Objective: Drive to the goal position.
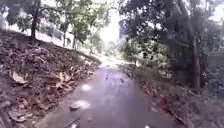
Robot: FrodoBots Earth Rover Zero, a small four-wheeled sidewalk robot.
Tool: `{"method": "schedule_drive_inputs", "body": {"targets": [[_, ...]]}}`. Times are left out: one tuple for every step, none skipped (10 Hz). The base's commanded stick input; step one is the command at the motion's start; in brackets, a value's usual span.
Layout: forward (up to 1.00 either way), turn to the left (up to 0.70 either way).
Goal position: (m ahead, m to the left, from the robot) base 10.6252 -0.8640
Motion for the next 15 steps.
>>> {"method": "schedule_drive_inputs", "body": {"targets": [[1.00, 0.00], [1.00, 0.00], [1.00, 0.02], [1.00, 0.03], [1.00, 0.03], [1.00, 0.03], [1.00, 0.03], [1.00, 0.19], [1.00, 0.01], [1.00, 0.00], [1.00, 0.00], [1.00, 0.00], [1.00, 0.00], [1.00, 0.00], [1.00, 0.00]]}}
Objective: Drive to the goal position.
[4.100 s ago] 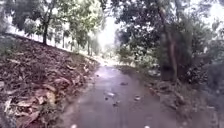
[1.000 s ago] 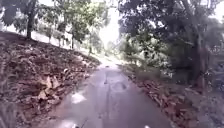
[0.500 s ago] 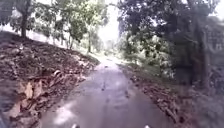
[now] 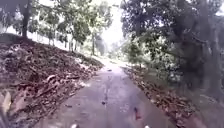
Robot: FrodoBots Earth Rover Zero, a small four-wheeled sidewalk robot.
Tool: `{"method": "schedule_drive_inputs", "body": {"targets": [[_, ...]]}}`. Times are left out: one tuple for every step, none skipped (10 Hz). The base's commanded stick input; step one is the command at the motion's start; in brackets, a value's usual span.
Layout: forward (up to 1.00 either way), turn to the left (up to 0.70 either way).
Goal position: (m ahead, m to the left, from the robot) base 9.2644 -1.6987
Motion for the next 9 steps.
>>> {"method": "schedule_drive_inputs", "body": {"targets": [[1.00, 0.00], [1.00, 0.00], [1.00, 0.00], [1.00, 0.00], [1.00, 0.00], [1.00, 0.00], [1.00, 0.00], [1.00, 0.00], [1.00, 0.16]]}}
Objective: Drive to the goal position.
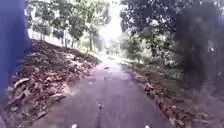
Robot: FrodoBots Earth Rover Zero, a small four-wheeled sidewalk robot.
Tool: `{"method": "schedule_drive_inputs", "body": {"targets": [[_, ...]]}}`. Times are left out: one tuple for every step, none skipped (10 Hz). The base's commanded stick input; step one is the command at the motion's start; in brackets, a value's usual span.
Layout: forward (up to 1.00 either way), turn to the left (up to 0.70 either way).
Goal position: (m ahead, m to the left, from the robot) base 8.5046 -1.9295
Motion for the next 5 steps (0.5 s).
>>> {"method": "schedule_drive_inputs", "body": {"targets": [[1.00, 0.30], [1.00, 0.40], [1.00, 0.40], [1.00, 0.40], [1.00, 0.00]]}}
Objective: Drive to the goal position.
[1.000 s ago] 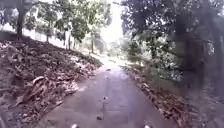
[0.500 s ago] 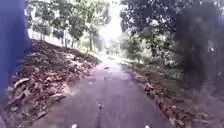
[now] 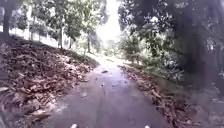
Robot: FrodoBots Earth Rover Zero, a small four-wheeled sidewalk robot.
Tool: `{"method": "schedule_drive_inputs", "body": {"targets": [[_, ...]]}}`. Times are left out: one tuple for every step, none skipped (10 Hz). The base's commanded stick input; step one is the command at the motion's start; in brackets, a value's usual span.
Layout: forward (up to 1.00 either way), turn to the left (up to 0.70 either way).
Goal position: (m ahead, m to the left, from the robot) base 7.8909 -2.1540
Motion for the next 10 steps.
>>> {"method": "schedule_drive_inputs", "body": {"targets": [[1.00, 0.00], [1.00, 0.00], [1.00, 0.00], [1.00, 0.00], [1.00, 0.00], [1.00, 0.00], [1.00, 0.00], [1.00, 0.00], [1.00, 0.00], [1.00, 0.00]]}}
